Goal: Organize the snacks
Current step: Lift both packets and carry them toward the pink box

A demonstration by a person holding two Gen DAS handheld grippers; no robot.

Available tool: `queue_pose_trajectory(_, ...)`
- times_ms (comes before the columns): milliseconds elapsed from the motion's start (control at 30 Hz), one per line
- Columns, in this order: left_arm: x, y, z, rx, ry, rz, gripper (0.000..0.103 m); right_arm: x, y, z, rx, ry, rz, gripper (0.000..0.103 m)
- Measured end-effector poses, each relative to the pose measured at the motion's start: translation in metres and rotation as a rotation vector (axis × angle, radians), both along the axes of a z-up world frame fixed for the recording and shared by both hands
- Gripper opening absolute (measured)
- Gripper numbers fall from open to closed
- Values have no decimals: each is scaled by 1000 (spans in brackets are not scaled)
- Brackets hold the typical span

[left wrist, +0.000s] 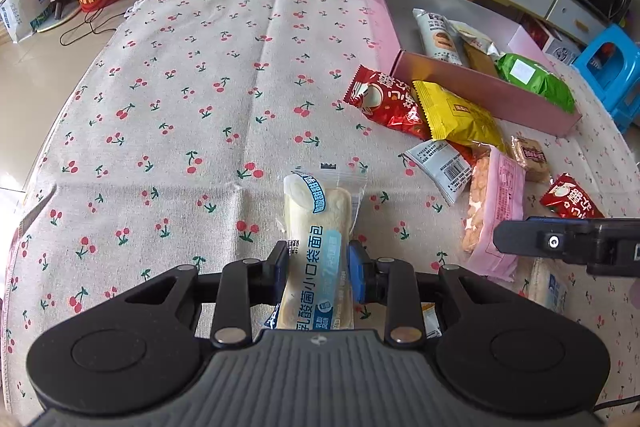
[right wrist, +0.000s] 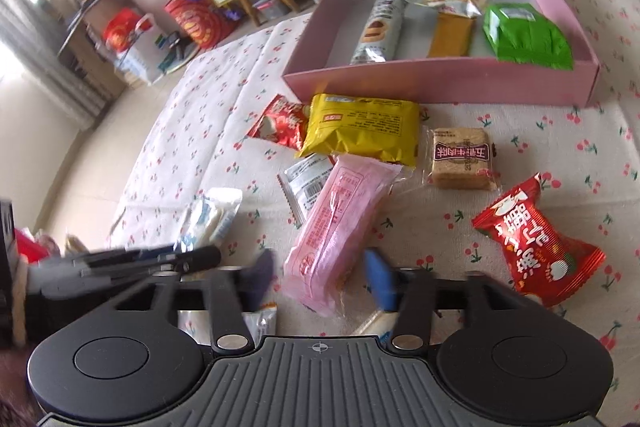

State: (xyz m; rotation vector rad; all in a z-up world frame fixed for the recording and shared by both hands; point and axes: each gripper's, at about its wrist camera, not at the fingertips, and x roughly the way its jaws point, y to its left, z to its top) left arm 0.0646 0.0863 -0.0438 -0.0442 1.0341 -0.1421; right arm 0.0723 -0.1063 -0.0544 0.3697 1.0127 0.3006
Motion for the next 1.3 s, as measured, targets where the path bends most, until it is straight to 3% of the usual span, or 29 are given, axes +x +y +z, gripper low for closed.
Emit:
queue_pose_trajectory(67, 0, -1, -1, 3, 3, 2, 28, 4, 1, -1, 9, 5, -20, 69)
queue_pose_trajectory(367, 1, -5, -2, 23, 0, -6, 28, 12, 33, -13, -149, -24, -33, 68)
queue_pose_trajectory(500, 0, -5, -2, 21, 0, -5, 28, 7, 40, -13, -267, -51, -9, 45)
queue_pose_trajectory(533, 0, -5, -1, 18, 1, -5, 28, 7, 38, -13, -270, -50, -2, 45)
queue_pose_trajectory(933, 1, -5, 18, -46, -33, 7, 28, -2, -5, 1, -112, 57, -66, 42)
queue_pose_trajectory(1300, 14, -16, 47, -125, -104, 17, 28, -2, -36, 43, -3, -17, -111, 42)
